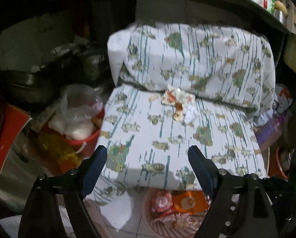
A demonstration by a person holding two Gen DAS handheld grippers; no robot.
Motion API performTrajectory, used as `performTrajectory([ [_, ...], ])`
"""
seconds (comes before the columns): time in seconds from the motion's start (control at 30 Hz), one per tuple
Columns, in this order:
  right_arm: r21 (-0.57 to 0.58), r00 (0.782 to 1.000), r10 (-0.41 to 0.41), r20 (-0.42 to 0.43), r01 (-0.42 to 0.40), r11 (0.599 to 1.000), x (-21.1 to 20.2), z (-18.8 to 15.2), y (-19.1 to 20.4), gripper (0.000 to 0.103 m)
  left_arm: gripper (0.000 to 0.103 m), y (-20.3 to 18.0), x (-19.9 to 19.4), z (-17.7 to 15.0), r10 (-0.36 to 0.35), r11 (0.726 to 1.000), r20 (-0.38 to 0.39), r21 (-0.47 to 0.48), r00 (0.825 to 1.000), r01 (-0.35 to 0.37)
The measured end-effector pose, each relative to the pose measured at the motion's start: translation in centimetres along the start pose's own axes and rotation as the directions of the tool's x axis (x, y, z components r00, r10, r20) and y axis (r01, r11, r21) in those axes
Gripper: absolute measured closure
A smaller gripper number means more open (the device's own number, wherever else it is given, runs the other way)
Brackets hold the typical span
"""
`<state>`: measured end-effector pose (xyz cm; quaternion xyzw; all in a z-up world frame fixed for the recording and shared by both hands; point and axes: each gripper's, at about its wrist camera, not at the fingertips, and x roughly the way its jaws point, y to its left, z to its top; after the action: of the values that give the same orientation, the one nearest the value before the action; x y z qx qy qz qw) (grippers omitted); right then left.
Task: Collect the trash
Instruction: 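Raise both grippers back up toward the stool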
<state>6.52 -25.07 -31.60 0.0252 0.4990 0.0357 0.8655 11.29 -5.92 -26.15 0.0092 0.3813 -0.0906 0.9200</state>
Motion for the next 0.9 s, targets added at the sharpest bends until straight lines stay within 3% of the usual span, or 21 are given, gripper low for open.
performTrajectory([
  [0.13,0.025,1.000,-0.009,0.020,0.008,1.000,-0.4,0.3,-0.5,0.020,0.016,0.1,-0.5,0.2,0.026,1.000,0.045,-0.006,0.999,-0.026],
  [0.3,0.024,0.998,-0.046,0.050,0.045,0.999,-1.1,0.7,-1.0,0.020,0.013,0.7,-1.1,0.4,-0.002,0.999,0.079,-0.046,0.997,0.005],
  [0.43,0.012,0.996,-0.057,0.064,0.056,0.998,-2.0,1.1,-1.0,0.020,0.001,0.8,-1.6,0.5,0.106,0.993,0.138,-0.067,0.985,-0.098],
  [0.53,-0.009,0.981,-0.155,0.120,0.157,0.988,-2.7,1.2,-1.0,0.020,0.001,1.0,-2.2,0.8,0.156,0.987,0.180,-0.067,0.971,-0.146],
  [0.63,-0.046,0.964,-0.235,0.127,0.242,0.969,-2.4,1.6,-1.0,0.025,0.001,1.3,-2.9,1.2,0.146,0.988,0.209,-0.070,0.967,-0.134],
  [0.73,-0.053,0.973,-0.194,0.127,0.202,0.978,-2.6,2.0,-1.2,0.036,0.001,1.5,-3.5,1.6,0.141,0.990,0.223,-0.056,0.965,-0.132],
  [0.9,-0.010,0.977,-0.158,0.144,0.161,0.987,-3.2,2.2,-1.5,0.037,0.001,1.9,-4.4,2.0,0.133,0.991,0.249,-0.060,0.959,-0.121],
])
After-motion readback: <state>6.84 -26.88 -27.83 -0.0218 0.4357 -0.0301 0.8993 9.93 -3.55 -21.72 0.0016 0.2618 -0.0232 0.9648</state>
